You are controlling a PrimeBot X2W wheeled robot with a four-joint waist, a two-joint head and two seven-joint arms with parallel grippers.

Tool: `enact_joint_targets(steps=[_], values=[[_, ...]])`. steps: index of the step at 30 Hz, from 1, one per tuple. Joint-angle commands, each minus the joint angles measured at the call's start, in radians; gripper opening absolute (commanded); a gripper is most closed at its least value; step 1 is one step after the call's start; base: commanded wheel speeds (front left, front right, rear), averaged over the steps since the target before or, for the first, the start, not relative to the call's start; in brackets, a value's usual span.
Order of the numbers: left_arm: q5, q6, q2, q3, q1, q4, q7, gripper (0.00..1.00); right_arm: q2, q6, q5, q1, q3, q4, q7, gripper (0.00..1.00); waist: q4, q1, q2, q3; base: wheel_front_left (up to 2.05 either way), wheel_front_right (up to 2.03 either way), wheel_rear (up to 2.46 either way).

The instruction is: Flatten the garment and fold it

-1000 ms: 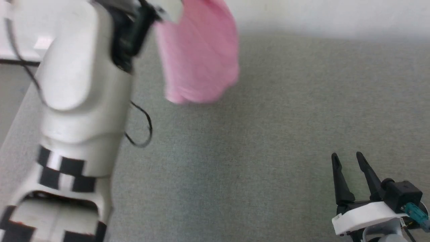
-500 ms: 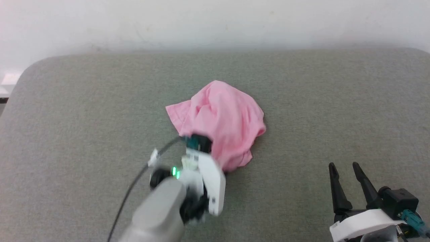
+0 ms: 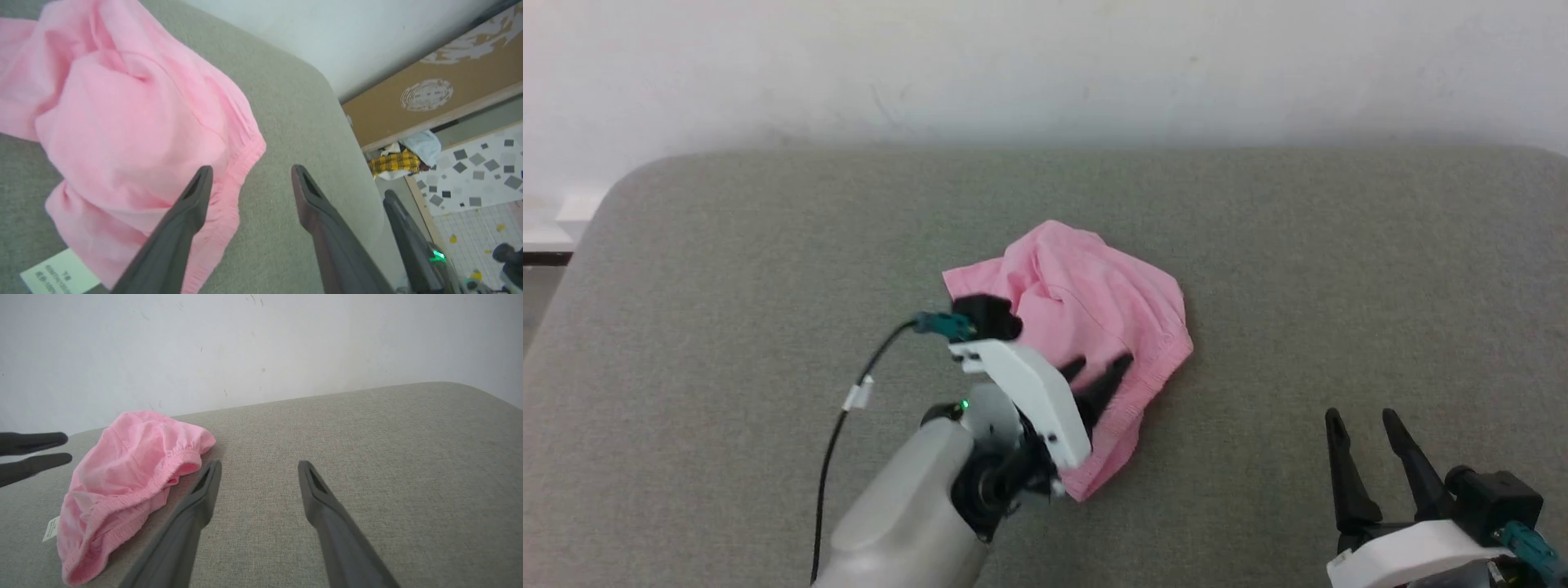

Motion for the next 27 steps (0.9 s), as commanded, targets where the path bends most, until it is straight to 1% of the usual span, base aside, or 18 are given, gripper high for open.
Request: enact_joint_targets(steps=[1,3,6,8,11,13,17,20,27], values=[[-0.007,0.006,-0.001,0.008,-0.008,-0.007,-0.007,1.0,0.003,-0.002,0.005,0.01,-0.001,0.0,-0.005,1.0,0.016,0.0,0.0001,-0.018,0.0,0.0,0.0],[-0.017,0.013,0.01,0.048,-0.01,-0.051,-0.053,1.0,0.003,-0.002,0.01,0.013,0.005,0.002,-0.005,1.0,0.023,0.0,0.0001,-0.031,0.0,0.0,0.0],[0.001,0.032,0.052,0.127,0.0,-0.113,-0.182,1.0,0.003,-0.002,0.015,0.014,0.017,0.006,-0.005,1.0,0.025,0.0,0.0001,-0.051,0.0,0.0,0.0],[0.043,0.052,0.098,0.17,0.025,-0.144,-0.288,1.0,0.003,-0.002,0.018,0.015,0.024,0.01,-0.005,1.0,0.019,0.0,0.0001,-0.065,0.0,0.0,0.0],[0.125,0.084,0.163,0.206,0.091,-0.174,-0.438,1.0,0.003,-0.002,0.019,0.015,0.03,0.013,-0.005,1.0,0.011,0.0,0.0001,-0.08,0.0,0.0,0.0],[0.164,0.102,0.19,0.231,0.144,-0.197,-0.509,1.0,0.003,-0.002,0.018,0.02,0.034,0.014,-0.005,1.0,0.007,0.0,0.0001,-0.091,0.0,0.0,0.0],[0.263,0.134,0.218,0.275,0.25,-0.248,-0.547,1.0,0.003,-0.002,0.015,0.033,0.037,0.01,-0.005,1.0,0.002,0.0,0.0001,-0.1,0.0,0.0,0.0],[0.329,0.15,0.201,0.313,0.328,-0.293,-0.549,1.0,0.003,-0.002,0.014,0.04,0.04,0.009,-0.005,1.0,-0.001,0.0,0.0001,-0.099,0.0,0.0,0.0],[0.444,0.137,0.155,0.32,0.443,-0.321,-0.549,1.0,0.003,-0.002,0.017,0.046,0.048,0.015,0.001,1.0,-0.01,0.0,0.0001,-0.093,0.0,0.0,0.0]])
